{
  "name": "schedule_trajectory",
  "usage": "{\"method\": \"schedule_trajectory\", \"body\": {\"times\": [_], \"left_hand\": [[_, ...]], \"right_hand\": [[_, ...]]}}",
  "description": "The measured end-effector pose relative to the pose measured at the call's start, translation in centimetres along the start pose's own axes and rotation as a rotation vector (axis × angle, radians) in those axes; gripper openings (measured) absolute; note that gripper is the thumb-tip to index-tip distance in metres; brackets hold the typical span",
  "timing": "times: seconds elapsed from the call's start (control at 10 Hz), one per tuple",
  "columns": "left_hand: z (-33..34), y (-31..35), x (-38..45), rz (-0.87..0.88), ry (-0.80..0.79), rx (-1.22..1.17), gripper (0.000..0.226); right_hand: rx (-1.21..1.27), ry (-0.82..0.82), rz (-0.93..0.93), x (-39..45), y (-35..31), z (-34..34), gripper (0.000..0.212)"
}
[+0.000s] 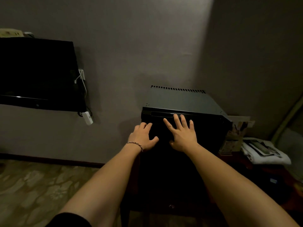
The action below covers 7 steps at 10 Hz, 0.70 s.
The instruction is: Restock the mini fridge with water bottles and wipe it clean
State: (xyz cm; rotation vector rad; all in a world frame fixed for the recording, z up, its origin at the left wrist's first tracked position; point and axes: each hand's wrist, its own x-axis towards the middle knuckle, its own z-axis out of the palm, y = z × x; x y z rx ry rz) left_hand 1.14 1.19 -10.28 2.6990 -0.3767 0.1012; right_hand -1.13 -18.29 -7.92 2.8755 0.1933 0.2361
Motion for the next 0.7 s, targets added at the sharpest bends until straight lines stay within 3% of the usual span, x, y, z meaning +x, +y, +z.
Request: {"method": "schedule_trajectory", "body": {"times": [0.2, 0.4, 0.6, 0.7], "left_hand": [[0.1, -0.1, 0.3, 0.017, 0.042, 0.013, 0.077], [0.2, -0.2, -0.5, 0.004, 0.001, 0.006, 0.081], [-1.7, 1.3, -1.2, 0.073, 0.056, -0.174, 0.060], [-3.0, 2.2, -2.2, -0.010, -0.044, -0.535, 0.043]], "right_hand": [[0.022, -0.032, 0.041, -0.1, -0.6, 0.1, 0.101], [0.066, -0.048, 0.063, -0.5, -1.1, -0.4, 0.091], [0.227, -0.051, 0.145, -2.3, -0.9, -2.3, 0.082], [0.562, -0.105, 0.205, -3.6, -0.6, -4.1, 0.058]]}}
